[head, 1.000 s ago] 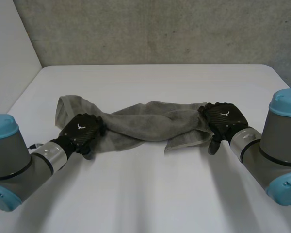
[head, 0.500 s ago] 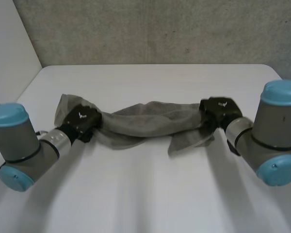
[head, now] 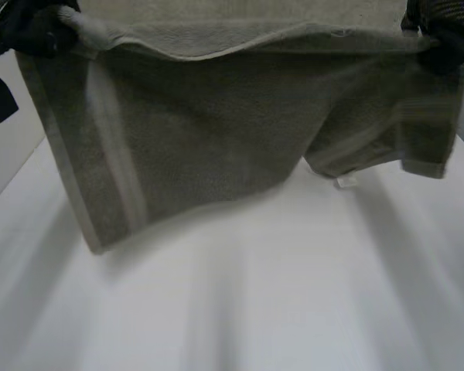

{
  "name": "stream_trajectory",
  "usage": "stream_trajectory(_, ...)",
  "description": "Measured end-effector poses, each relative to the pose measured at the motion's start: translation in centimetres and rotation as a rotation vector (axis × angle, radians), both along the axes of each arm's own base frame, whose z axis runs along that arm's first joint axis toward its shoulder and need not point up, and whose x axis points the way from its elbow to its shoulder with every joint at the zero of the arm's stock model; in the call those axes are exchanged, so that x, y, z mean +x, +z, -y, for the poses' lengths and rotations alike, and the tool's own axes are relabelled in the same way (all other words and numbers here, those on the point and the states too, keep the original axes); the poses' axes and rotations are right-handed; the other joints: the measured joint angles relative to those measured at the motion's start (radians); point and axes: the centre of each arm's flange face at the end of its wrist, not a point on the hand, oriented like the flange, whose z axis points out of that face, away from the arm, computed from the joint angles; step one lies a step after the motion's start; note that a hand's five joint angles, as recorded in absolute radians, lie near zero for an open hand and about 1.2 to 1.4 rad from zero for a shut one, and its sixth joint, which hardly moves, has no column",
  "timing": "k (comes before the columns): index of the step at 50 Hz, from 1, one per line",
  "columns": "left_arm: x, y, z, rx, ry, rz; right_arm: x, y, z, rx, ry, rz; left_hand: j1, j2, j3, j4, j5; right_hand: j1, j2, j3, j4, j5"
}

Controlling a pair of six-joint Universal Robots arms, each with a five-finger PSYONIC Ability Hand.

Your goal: Fold the towel.

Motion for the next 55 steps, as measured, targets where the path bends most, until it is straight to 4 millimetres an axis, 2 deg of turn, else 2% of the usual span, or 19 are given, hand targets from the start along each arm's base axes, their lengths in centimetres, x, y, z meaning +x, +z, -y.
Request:
stream_trajectory(3,0.4,-1.2,1.3,0.060,0.003,0.000,0.2,-0.7,0.7,0.003,-0.019,-0.101,0.000,0.000,0.000,0.000,0.000,0.000,0.002,0.000,0.000,0.000)
stream_trajectory(10,-0.2,-7.2,5.3,0.266,-0.005,0.014,3.0,-5.8,2.5,0.040,-0.040,-0.351,0.000,0.000,0.000,0.000,0.000,0.000,0.019,0.000,0.000,0.003)
stream_trajectory(13,-1.3,-10.2,7.0,0.341,-0.019,0.024,5.4,-8.7,3.3,0.019,-0.030,-0.435,0.000,0.011,0.007,0.000,-0.001,0.000,0.019,0.000,0.000,0.004)
stream_trajectory(16,-2.5,-12.1,8.2,0.376,-0.034,0.031,7.4,-10.4,3.9,-0.033,-0.023,-0.454,0.002,0.015,0.010,0.000,-0.001,0.000,0.019,0.000,0.000,0.004)
stream_trajectory(19,-3.6,-13.0,9.6,0.371,-0.037,0.030,9.1,-10.7,4.8,-0.134,-0.038,-0.424,0.002,0.015,0.010,0.000,-0.001,0.000,0.019,0.000,0.000,0.004)
stream_trajectory(21,-4.1,-12.7,10.4,0.348,-0.031,0.023,9.9,-10.1,5.5,-0.211,-0.057,-0.388,0.002,0.015,0.010,0.000,-0.001,0.001,0.019,0.000,0.000,0.004)
stream_trajectory(24,-4.6,-10.7,11.7,0.271,-0.007,-0.010,10.7,-7.4,6.5,-0.364,-0.101,-0.301,0.002,0.016,0.010,0.000,-0.001,0.002,0.019,0.000,0.000,0.004)
stream_trajectory(26,-4.6,-8.6,12.4,0.208,0.011,-0.045,10.8,-4.7,6.8,-0.469,-0.131,-0.232,0.002,0.016,0.010,0.000,-0.001,0.002,0.019,0.000,0.000,0.004)
stream_trajectory(28,-4.4,-5.4,12.8,0.121,0.029,-0.101,10.6,-1.4,6.7,-0.575,-0.157,-0.147,0.002,0.016,0.010,0.000,-0.001,0.002,0.019,0.000,0.000,0.004)
stream_trajectory(31,-4.0,-1.5,12.6,0.016,0.040,-0.179,10.0,1.9,6.1,-0.654,-0.165,-0.058,0.002,0.016,0.010,0.000,-0.001,0.002,0.019,0.000,0.000,0.004)
stream_trajectory(34,-3.3,1.4,12.2,-0.060,0.038,-0.253,9.3,3.0,5.8,-0.660,-0.144,-0.013,0.002,0.016,0.010,0.000,-0.001,0.002,0.019,0.000,0.000,0.004)
stream_trajectory(38,-2.5,2.0,11.9,-0.076,0.030,-0.301,8.6,1.5,5.6,-0.580,-0.086,-0.029,0.002,0.016,0.010,0.000,-0.001,0.002,0.019,0.000,0.000,0.004)
stream_trajectory(40,-2.2,0.8,11.9,-0.042,0.025,-0.303,8.3,-0.3,5.3,-0.511,-0.041,-0.061,0.002,0.016,0.010,0.000,-0.001,0.002,0.019,0.000,0.000,0.004)
stream_trajectory(42,-2.1,-1.7,11.9,0.030,0.014,-0.285,8.0,-3.1,4.7,-0.417,0.017,-0.106,0.002,0.016,0.010,0.000,-0.001,0.002,0.019,0.000,0.000,0.004)
stream_trajectory(43,-2.1,-2.4,11.9,0.051,0.010,-0.278,8.0,-3.7,4.6,-0.398,0.029,-0.115,0.002,0.016,0.010,0.000,-0.001,0.002,0.019,0.000,0.000,0.004)
stream_trajectory(45,-2.1,-5.7,11.5,0.145,-0.009,-0.245,7.6,-6.8,3.8,-0.305,0.078,-0.157,0.002,0.016,0.010,0.000,-0.001,0.002,0.019,0.000,0.000,0.004)
stream_trajectory(46,-2.1,-6.7,11.4,0.171,-0.015,-0.235,7.5,-7.4,3.6,-0.285,0.086,-0.166,0.002,0.016,0.010,0.000,-0.001,0.002,0.019,0.000,0.000,0.004)
stream_trajectory(48,-1.9,-10.5,10.7,0.273,-0.038,-0.190,7.0,-10.5,2.7,-0.192,0.119,-0.206,0.002,0.016,0.010,0.001,-0.001,0.002,0.019,0.000,0.000,0.004)
stream_trajectory(55,-0.4,-19.3,7.2,0.470,-0.072,-0.038,4.8,-17.5,-0.1,0.015,0.156,-0.319,0.002,0.016,0.010,0.001,-0.001,0.002,0.019,0.000,0.000,0.004)
